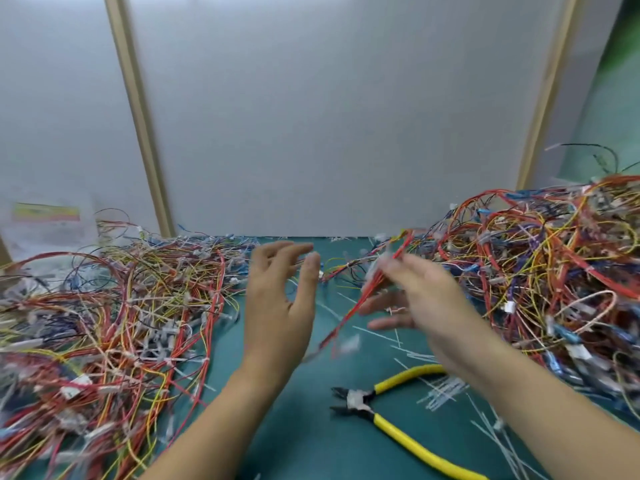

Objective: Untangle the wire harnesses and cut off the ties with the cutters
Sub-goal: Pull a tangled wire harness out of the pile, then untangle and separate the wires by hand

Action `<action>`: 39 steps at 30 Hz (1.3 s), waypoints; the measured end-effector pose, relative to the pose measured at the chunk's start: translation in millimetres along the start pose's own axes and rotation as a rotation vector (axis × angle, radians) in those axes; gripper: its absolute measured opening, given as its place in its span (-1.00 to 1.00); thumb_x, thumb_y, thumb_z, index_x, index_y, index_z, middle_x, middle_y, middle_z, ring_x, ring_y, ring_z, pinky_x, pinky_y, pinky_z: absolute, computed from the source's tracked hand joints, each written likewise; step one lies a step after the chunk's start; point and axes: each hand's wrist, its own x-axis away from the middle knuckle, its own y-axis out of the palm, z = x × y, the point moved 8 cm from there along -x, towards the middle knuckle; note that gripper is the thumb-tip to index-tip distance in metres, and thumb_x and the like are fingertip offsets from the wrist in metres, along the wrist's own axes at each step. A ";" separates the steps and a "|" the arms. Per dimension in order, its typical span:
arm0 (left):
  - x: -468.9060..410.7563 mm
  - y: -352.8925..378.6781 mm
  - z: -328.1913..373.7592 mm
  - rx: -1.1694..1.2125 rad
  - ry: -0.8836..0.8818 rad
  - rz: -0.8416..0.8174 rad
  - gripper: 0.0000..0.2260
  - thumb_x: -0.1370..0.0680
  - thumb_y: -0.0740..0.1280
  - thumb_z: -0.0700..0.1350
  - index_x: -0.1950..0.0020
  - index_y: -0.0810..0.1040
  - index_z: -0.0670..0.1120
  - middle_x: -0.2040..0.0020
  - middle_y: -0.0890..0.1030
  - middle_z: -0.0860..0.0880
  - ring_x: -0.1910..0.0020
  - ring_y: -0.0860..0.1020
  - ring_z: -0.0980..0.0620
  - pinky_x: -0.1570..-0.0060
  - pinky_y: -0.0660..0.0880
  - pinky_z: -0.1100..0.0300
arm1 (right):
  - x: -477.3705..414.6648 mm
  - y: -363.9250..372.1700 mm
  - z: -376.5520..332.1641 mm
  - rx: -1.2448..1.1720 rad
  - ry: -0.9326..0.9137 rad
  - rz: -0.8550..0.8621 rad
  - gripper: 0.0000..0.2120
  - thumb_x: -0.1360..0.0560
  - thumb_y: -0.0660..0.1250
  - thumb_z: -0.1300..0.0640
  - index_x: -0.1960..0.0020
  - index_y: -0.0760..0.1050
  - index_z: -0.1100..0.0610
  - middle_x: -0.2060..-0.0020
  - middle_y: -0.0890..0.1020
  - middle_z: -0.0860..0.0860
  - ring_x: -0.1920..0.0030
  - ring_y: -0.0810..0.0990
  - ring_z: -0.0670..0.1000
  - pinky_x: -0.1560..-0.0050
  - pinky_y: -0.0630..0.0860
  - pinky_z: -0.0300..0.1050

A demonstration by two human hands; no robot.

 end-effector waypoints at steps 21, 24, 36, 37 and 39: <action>22.1 43.8 -28.3 0.483 -0.402 -0.323 -0.82 -0.53 0.38 -0.10 0.15 0.65 -0.20 0.36 0.60 0.04 0.36 0.52 0.13 0.27 0.47 0.34 | 31.8 23.3 50.4 0.036 0.130 -0.333 -0.79 -0.59 0.32 0.04 0.04 0.65 0.15 0.14 0.72 0.17 0.26 0.67 0.15 0.30 0.64 -0.09; 22.3 43.0 -24.4 0.369 -0.317 -0.299 -0.85 -0.56 0.38 -0.14 0.12 0.64 -0.22 0.32 0.62 0.03 0.30 0.54 0.18 0.21 0.46 0.38 | 34.7 29.0 53.7 -0.029 0.177 -0.371 -0.84 -0.57 0.37 0.10 0.02 0.60 0.20 0.14 0.71 0.17 0.26 0.68 0.15 0.32 0.64 -0.09; 19.5 33.8 -28.5 0.370 -0.368 -0.272 -0.88 -0.62 0.28 -0.22 -0.04 0.61 -0.12 0.11 0.66 -0.06 0.14 0.59 0.15 0.11 0.46 0.37 | 30.7 10.0 49.9 -0.138 0.147 -0.229 -0.85 -0.61 0.28 0.22 -0.03 0.63 0.17 0.22 0.68 0.08 0.29 0.67 0.04 0.33 0.61 -0.17; 18.9 32.6 -31.2 0.395 -0.401 -0.258 -0.88 -0.62 0.27 -0.21 -0.05 0.60 -0.10 0.10 0.66 -0.09 0.14 0.59 0.11 0.10 0.48 0.31 | 31.2 10.6 49.4 -0.152 0.147 -0.240 -0.84 -0.60 0.28 0.21 -0.04 0.64 0.17 0.21 0.68 0.08 0.28 0.67 0.04 0.32 0.61 -0.16; 19.2 32.8 -35.9 0.443 -0.465 -0.247 -0.85 -0.64 0.22 -0.22 -0.08 0.58 -0.14 0.14 0.64 -0.08 0.16 0.57 0.04 0.11 0.46 0.18 | 31.8 12.2 48.1 -0.180 0.150 -0.260 -0.82 -0.59 0.29 0.19 -0.04 0.67 0.16 0.19 0.68 0.08 0.26 0.67 0.04 0.30 0.62 -0.15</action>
